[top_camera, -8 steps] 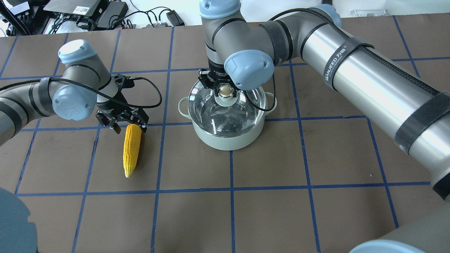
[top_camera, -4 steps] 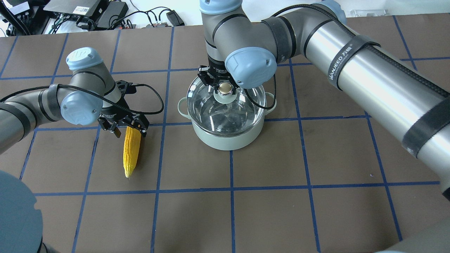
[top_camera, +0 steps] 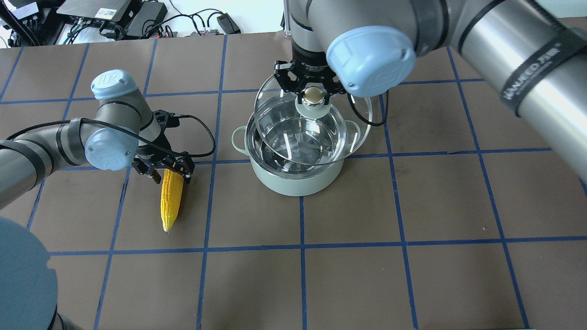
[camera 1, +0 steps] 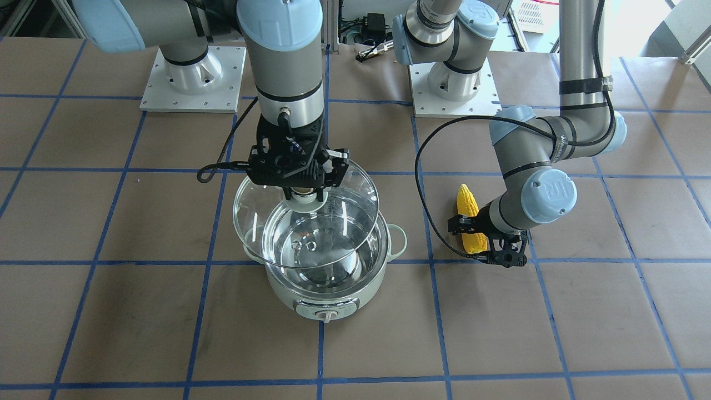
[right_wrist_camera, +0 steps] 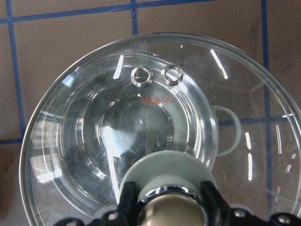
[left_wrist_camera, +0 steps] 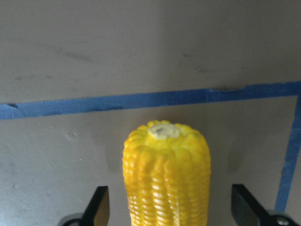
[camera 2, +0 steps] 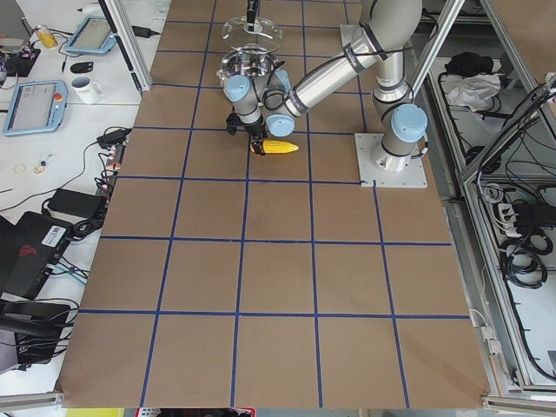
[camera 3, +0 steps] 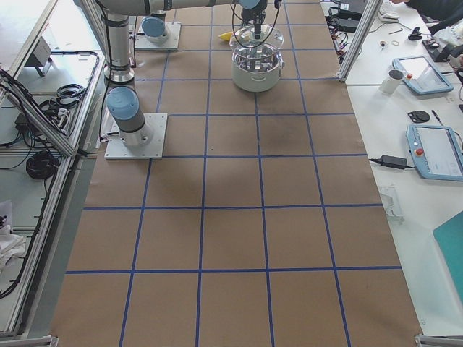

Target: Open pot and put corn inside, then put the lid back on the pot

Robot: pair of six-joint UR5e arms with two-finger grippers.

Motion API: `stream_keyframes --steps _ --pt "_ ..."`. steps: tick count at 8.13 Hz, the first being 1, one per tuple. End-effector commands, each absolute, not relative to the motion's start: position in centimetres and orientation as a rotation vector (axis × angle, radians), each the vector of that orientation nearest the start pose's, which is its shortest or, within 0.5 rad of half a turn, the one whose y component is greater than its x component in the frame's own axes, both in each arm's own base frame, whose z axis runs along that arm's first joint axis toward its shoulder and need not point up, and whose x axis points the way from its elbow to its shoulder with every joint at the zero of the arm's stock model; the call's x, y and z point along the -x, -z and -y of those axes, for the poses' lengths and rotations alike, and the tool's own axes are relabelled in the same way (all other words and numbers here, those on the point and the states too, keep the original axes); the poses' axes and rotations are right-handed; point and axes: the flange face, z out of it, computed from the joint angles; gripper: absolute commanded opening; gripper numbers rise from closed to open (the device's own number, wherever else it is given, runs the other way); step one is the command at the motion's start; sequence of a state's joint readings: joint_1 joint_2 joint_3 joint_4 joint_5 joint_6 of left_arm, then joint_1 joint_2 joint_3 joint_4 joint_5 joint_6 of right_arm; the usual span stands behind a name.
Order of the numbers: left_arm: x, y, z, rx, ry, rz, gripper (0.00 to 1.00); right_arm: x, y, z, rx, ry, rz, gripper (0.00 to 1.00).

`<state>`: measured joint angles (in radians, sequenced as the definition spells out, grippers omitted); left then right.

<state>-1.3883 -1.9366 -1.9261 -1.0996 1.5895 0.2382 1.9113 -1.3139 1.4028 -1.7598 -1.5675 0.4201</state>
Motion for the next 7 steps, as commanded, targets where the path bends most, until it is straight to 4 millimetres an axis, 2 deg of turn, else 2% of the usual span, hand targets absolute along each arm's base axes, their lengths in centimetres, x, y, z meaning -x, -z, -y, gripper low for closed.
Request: stream_keyframes --steps 1,2,3,4,5,6,7 --pt "3.5 -18.2 53.4 -0.092 -0.375 -3.160 0.15 -18.7 -50.9 52.4 -0.162 0.016 -3.100 0.25" --pt "3.5 -18.8 53.5 -0.096 -0.358 -3.159 0.10 -14.3 -52.2 52.1 -0.137 0.006 -3.121 0.25" --pt "3.4 -19.0 53.5 -0.113 -0.345 -3.164 0.10 -12.3 -52.6 51.6 -0.042 -0.014 -3.179 0.25" --pt "3.4 -19.5 53.7 -0.113 -0.332 -3.157 0.10 -12.6 -52.7 51.3 -0.027 -0.022 -3.178 0.26" --pt "3.4 -21.9 53.6 -0.092 -0.308 -3.155 0.08 -12.6 -52.4 51.2 -0.024 -0.034 -3.177 0.26" --pt "3.2 -26.1 54.5 -0.016 -0.274 -3.155 0.06 -12.6 -52.7 49.9 0.015 -0.049 -3.175 0.25" --pt "3.2 -30.8 56.4 0.109 -0.251 -3.163 0.03 -12.5 -51.5 48.7 0.030 -0.081 -3.175 0.25"
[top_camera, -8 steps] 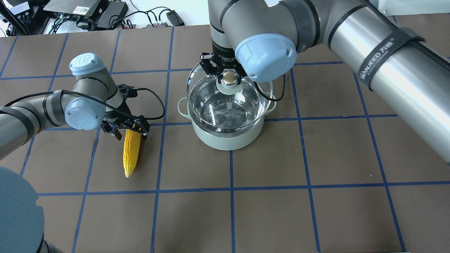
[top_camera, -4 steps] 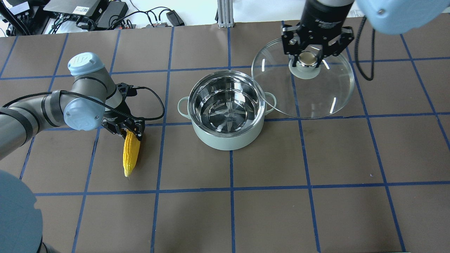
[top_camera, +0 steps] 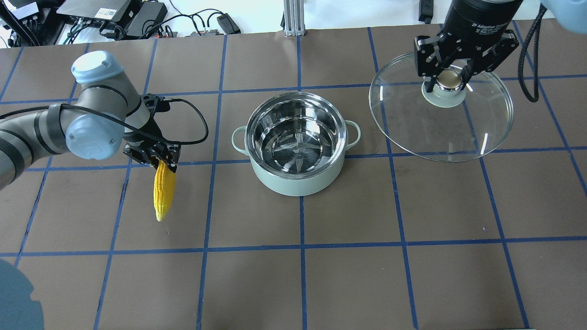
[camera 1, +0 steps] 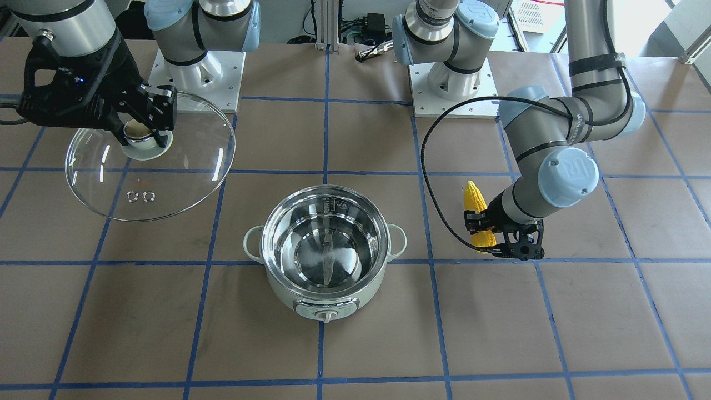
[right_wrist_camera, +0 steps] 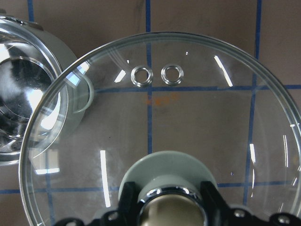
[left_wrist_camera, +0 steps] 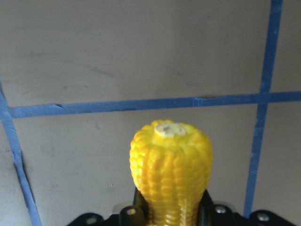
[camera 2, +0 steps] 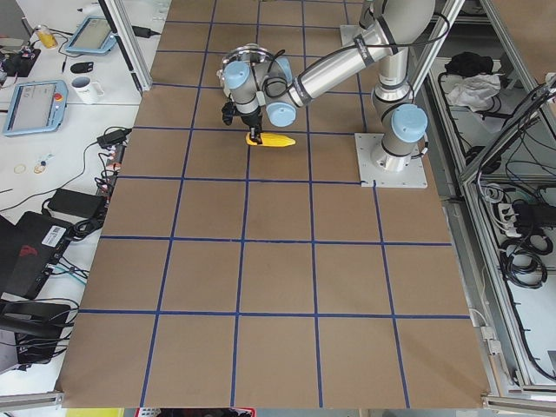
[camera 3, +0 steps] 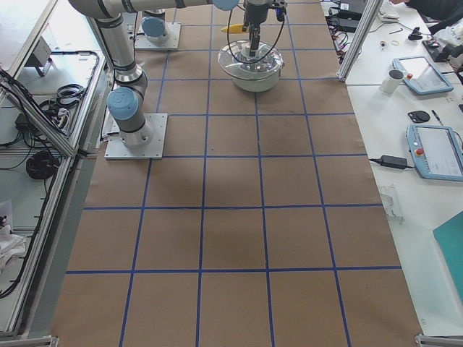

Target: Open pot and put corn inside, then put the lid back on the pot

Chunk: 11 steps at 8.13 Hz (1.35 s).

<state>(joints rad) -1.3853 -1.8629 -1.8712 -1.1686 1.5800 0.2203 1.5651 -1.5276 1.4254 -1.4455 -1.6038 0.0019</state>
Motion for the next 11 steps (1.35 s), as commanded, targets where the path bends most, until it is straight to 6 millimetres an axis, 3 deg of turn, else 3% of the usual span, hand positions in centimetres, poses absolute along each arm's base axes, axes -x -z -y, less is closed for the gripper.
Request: stream_keyframes --steps 1,2,3,5,6,7,8,11 --pt "4.0 -34.9 57.9 0.156 -0.265 -3.220 0.00 -12.5 -51.5 48.0 0.021 -0.074 -3.183 0.26" --pt "4.7 -38.1 58.6 0.168 -0.286 -3.247 0.00 -12.5 -51.6 48.0 0.016 -0.069 -3.186 0.26" --pt "7.7 -40.1 58.8 0.090 -0.256 -3.252 0.00 -12.5 -51.6 48.0 0.019 -0.069 -3.186 0.26" --pt "17.8 -41.8 58.0 -0.058 -0.168 -3.229 0.00 -12.7 -51.5 48.0 0.025 -0.076 -3.169 0.25" --pt "22.2 -41.8 57.8 -0.176 -0.090 -3.227 0.00 -12.6 -51.4 47.9 0.026 -0.079 -3.172 0.26" --pt "24.6 -41.5 57.1 -0.248 -0.071 -3.202 0.00 -12.6 -51.5 48.0 0.026 -0.076 -3.175 0.26" --pt "25.7 -40.8 57.1 -0.262 -0.077 -3.188 0.00 -12.5 -51.5 48.0 0.028 -0.074 -3.183 0.26" --pt "32.0 -36.6 56.9 -0.199 -0.078 -3.194 0.00 -12.5 -51.9 47.7 0.028 -0.062 -3.188 0.26"
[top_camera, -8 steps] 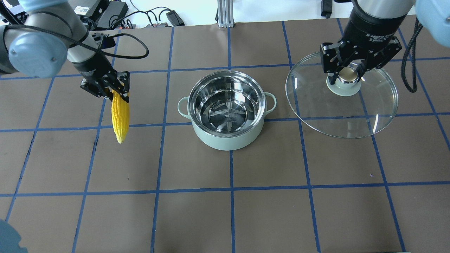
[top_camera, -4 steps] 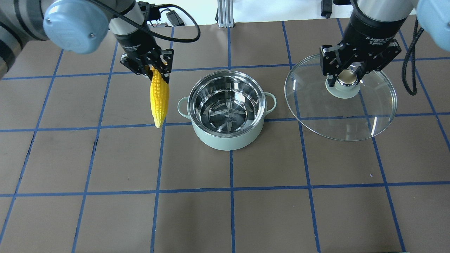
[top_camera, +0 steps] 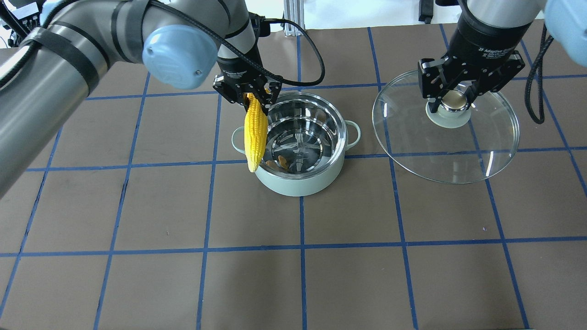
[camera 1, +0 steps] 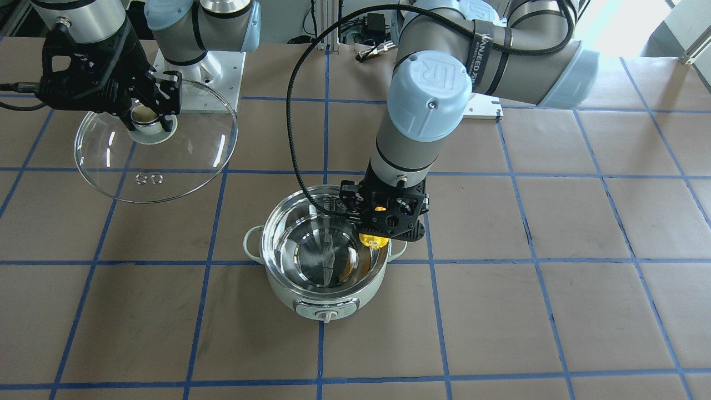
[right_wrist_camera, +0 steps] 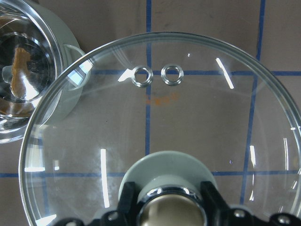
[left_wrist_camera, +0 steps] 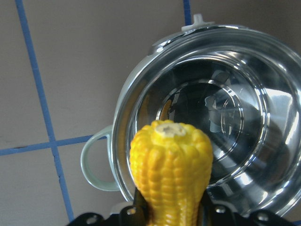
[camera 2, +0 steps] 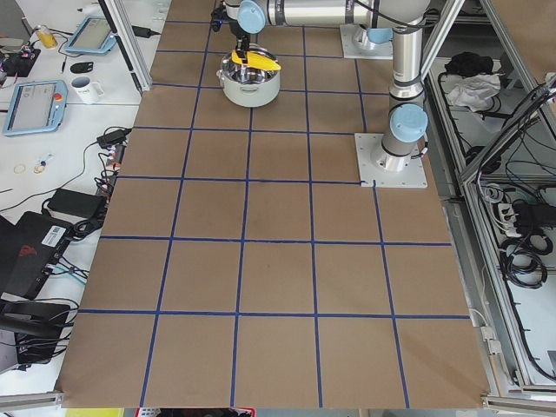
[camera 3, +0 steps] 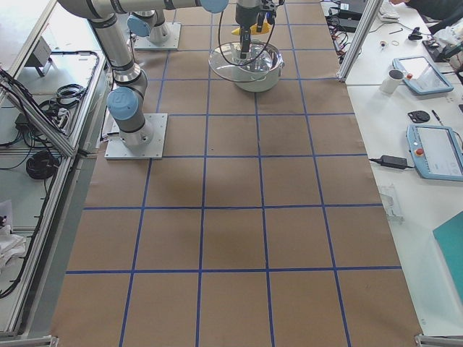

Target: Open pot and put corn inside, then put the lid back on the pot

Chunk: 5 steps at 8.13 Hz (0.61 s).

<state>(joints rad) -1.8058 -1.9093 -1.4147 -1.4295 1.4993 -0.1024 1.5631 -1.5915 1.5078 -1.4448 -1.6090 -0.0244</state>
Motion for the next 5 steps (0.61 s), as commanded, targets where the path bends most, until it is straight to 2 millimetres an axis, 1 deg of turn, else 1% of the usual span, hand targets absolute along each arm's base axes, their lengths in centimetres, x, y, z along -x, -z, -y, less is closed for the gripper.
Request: stream_keyframes --steps 1,3,4,5 --pt "32.8 -36.8 56.8 -0.195 -0.054 -3.192 0.00 -12.5 -51.9 47.7 0.028 -0.060 -3.186 0.26" --pt "33.2 -38.4 57.9 -0.200 -0.009 -3.202 0.00 -12.6 -51.9 47.7 0.016 -0.057 -3.176 0.26" --pt "33.7 -37.9 59.1 -0.191 -0.010 -3.210 0.00 -12.6 -51.9 47.7 0.016 -0.054 -3.176 0.26" --pt "33.9 -38.3 59.9 -0.192 0.010 -3.215 0.00 -12.6 -51.9 47.7 0.023 -0.055 -3.179 0.26"
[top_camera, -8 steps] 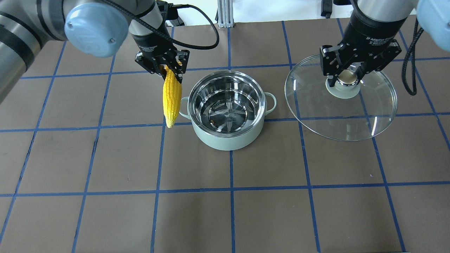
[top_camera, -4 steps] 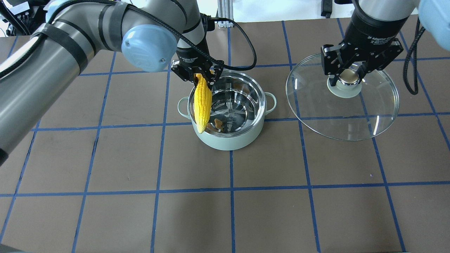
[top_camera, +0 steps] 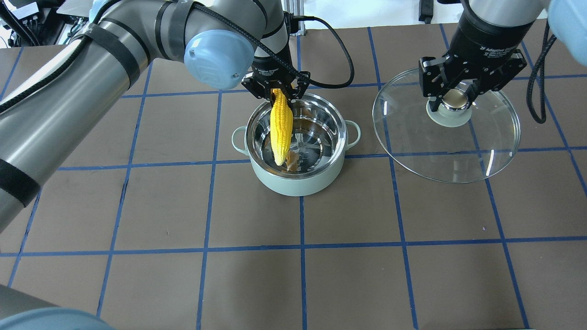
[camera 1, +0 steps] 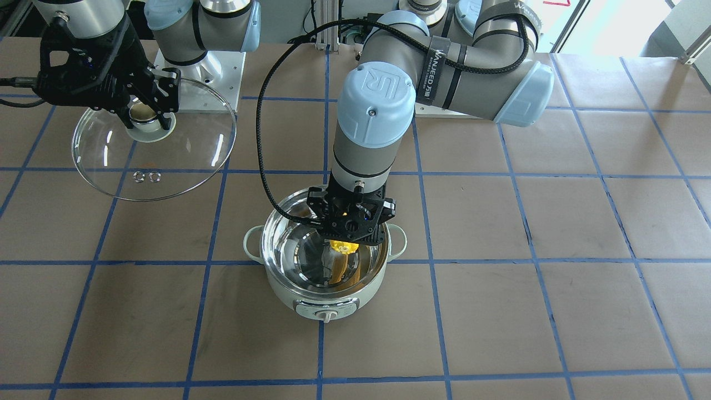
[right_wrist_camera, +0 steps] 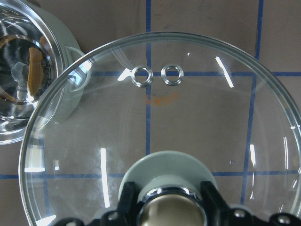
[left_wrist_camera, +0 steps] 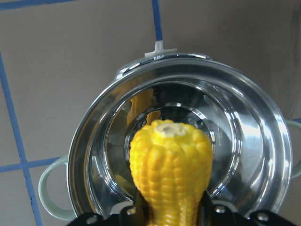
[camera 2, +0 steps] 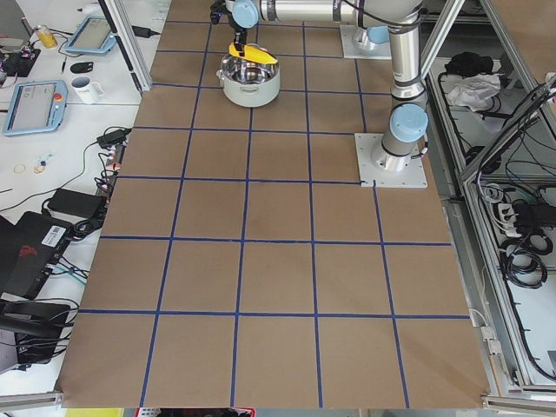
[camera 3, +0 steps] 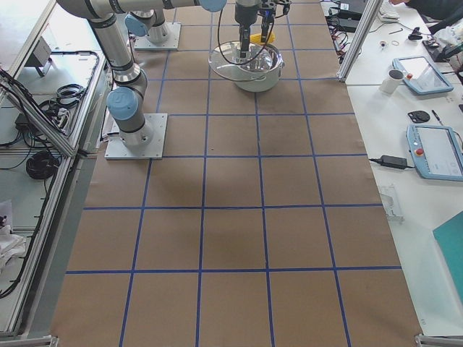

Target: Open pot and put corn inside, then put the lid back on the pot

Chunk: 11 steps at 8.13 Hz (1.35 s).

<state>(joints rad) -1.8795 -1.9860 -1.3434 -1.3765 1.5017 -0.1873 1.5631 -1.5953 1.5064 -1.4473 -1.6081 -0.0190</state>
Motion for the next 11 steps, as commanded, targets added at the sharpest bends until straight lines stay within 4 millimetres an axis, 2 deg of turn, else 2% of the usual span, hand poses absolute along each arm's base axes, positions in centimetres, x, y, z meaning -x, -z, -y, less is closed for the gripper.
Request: stream_keyframes --steps 1,2,3,5,7,8,10,11 --pt "34.1 -37.5 60.1 -0.189 -0.004 -3.213 0.00 -12.6 -52.0 47.8 0.023 -0.052 -3.179 0.26" --pt "34.4 -36.3 60.5 -0.190 -0.027 -3.208 0.00 -12.6 -52.0 47.8 0.020 -0.050 -3.176 0.26" --pt "34.5 -36.0 60.8 -0.193 -0.011 -3.212 0.00 -12.6 -52.0 47.8 0.015 -0.042 -3.176 0.26" --pt "35.3 -36.4 61.4 -0.221 0.098 -3.262 0.01 -12.6 -52.1 47.9 0.008 -0.032 -3.176 0.26" --pt "35.3 -35.6 61.9 -0.221 0.130 -3.266 0.34 -12.6 -52.1 48.0 0.010 -0.023 -3.180 0.26" --pt "35.4 -34.8 61.7 -0.210 0.159 -3.270 0.59 -12.6 -52.0 48.1 0.008 -0.022 -3.177 0.26" --pt "34.9 -32.3 60.6 -0.230 0.098 -3.258 0.86 -12.6 -52.0 48.1 0.010 -0.023 -3.181 0.26" --pt "34.8 -31.7 60.0 -0.207 0.080 -3.256 1.00 -12.5 -52.0 48.1 0.010 -0.023 -3.186 0.26"
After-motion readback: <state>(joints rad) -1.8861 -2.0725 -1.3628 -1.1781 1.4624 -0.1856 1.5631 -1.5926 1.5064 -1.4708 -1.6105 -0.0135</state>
